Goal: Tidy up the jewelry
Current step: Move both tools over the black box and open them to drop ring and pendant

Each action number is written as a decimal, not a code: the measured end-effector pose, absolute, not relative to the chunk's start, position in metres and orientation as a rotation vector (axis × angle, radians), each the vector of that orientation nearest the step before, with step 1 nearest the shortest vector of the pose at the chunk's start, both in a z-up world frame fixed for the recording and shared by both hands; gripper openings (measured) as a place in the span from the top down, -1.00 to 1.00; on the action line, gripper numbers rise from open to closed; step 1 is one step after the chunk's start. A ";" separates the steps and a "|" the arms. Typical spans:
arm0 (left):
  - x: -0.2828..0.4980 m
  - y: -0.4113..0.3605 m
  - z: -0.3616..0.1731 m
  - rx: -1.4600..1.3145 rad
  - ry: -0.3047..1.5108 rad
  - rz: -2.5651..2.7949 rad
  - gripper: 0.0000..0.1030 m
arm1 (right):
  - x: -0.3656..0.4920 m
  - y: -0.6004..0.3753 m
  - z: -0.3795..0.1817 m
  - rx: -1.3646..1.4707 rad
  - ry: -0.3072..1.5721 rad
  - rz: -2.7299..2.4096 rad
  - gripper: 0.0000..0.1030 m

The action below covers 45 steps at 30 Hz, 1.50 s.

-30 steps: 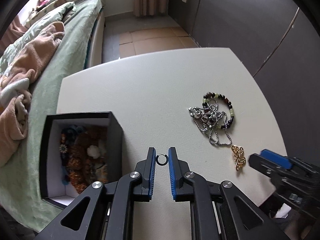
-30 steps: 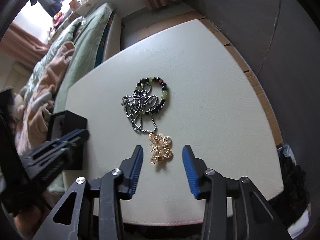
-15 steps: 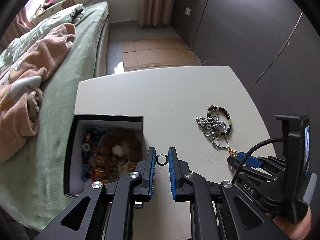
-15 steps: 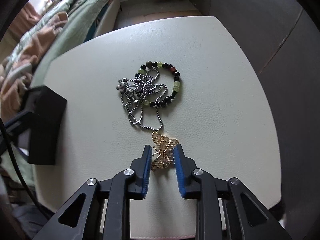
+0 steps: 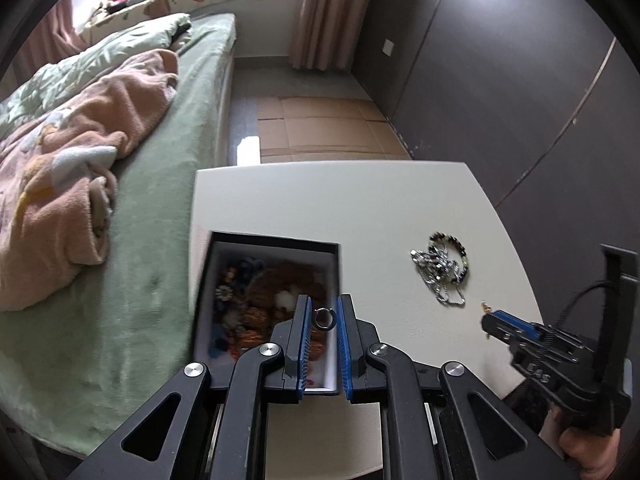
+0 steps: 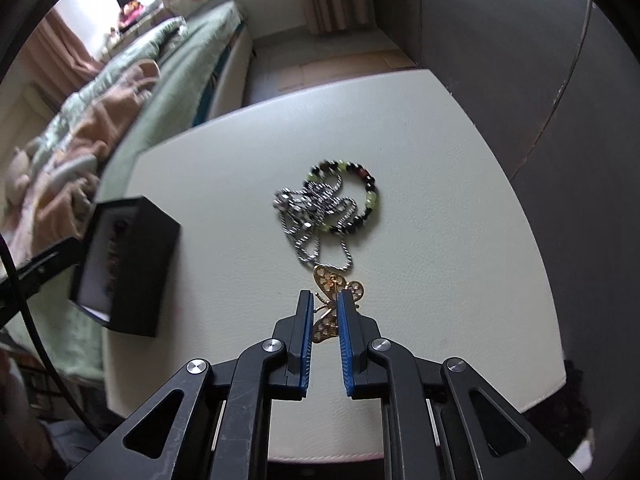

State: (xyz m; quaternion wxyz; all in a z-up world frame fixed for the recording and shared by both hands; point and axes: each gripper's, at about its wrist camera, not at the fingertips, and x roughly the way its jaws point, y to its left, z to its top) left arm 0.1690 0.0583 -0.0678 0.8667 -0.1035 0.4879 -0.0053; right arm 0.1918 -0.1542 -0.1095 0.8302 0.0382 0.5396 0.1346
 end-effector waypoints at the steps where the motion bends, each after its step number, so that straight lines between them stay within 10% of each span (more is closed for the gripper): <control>1: 0.168 0.062 -0.068 -0.217 1.019 -0.003 0.73 | 0.191 -0.153 -0.106 0.088 1.134 0.293 0.75; 9: 0.169 0.087 -0.069 -0.306 0.997 -0.023 0.69 | 0.186 -0.128 -0.091 0.119 1.075 0.363 0.75; 14: 0.165 0.098 -0.065 -0.338 0.964 -0.031 -0.43 | 0.185 -0.105 -0.079 0.152 1.018 0.455 0.74; 37: 0.143 0.145 -0.053 -0.306 0.848 0.112 -0.44 | 0.191 -0.012 -0.076 0.227 0.987 0.732 0.72; 38: 0.142 0.147 -0.051 -0.304 0.832 0.129 -0.44 | 0.191 -0.010 -0.077 0.219 1.001 0.742 0.66; 40: 0.143 0.151 -0.050 -0.314 0.819 0.144 -0.44 | 0.193 -0.013 -0.082 0.220 1.032 0.724 -0.19; 45: 0.148 0.152 -0.053 -0.356 0.847 0.118 -0.60 | 0.195 -0.040 -0.080 0.238 1.038 0.652 -0.43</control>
